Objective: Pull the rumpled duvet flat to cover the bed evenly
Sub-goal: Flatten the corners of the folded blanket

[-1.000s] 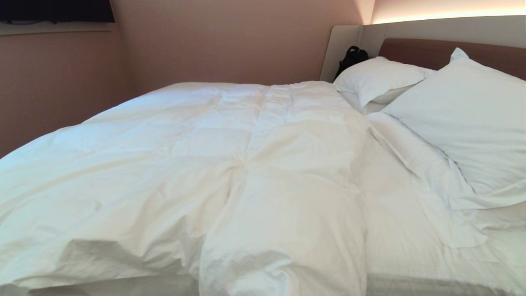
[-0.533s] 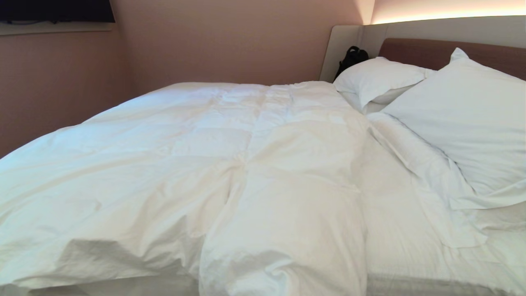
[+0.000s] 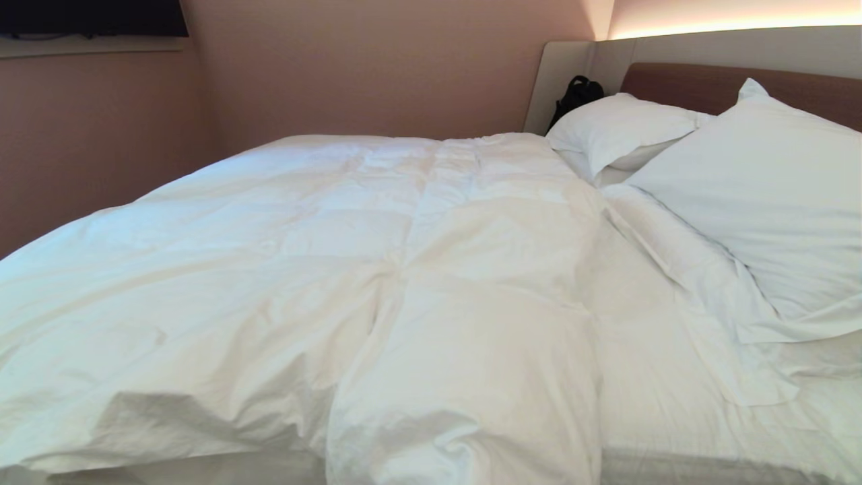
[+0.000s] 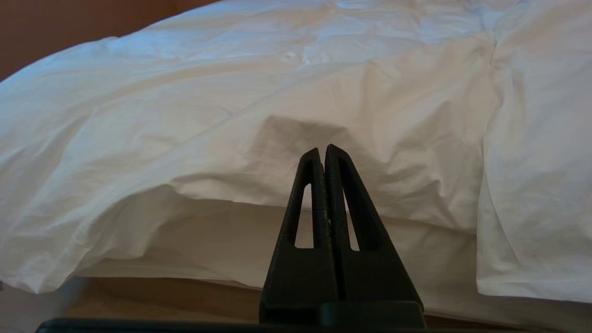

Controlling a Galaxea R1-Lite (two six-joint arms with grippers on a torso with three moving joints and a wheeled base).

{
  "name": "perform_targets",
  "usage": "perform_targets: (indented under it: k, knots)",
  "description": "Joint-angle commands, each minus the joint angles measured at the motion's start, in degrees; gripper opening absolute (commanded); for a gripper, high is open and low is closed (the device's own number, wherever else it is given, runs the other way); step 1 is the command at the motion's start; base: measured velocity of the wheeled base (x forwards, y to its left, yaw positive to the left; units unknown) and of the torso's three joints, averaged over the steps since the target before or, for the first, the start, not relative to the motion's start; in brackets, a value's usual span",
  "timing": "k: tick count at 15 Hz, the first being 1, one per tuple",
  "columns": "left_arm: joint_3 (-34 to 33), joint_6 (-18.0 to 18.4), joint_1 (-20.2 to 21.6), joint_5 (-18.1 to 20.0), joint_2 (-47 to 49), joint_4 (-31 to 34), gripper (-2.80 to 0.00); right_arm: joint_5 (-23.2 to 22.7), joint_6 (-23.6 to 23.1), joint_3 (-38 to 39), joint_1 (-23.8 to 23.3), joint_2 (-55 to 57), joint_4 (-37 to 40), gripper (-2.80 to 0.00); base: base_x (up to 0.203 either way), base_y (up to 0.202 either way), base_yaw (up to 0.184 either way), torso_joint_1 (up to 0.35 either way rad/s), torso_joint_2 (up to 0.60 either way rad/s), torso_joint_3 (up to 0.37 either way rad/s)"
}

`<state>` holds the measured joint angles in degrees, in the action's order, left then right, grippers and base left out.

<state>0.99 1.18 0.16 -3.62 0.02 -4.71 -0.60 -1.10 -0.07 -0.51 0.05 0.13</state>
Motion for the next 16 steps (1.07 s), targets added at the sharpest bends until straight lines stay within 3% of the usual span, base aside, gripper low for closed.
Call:
perform_targets:
  k: [1, 6, 16]
  knots:
    - [-0.56, -0.04, 0.02, 2.03, -0.02, 0.02, -2.8, -0.02, -0.05, -0.01, -0.02, 0.04, 0.04, -2.8, 0.0, 0.0, 0.0, 0.0, 0.0, 0.0]
    - [-0.82, -1.29, 0.02, 3.51, -0.02, 3.5, -2.8, -0.02, -0.05, -0.01, -0.01, 0.03, 0.02, -2.8, 0.0, 0.0, 0.0, 0.0, 0.0, 0.0]
    - [-0.9, -1.53, 0.02, 3.35, -0.02, 3.13, -2.8, -0.02, -0.05, -0.01, -0.02, 0.04, -0.04, -2.8, 0.0, 0.0, 0.0, 0.0, 0.0, 0.0]
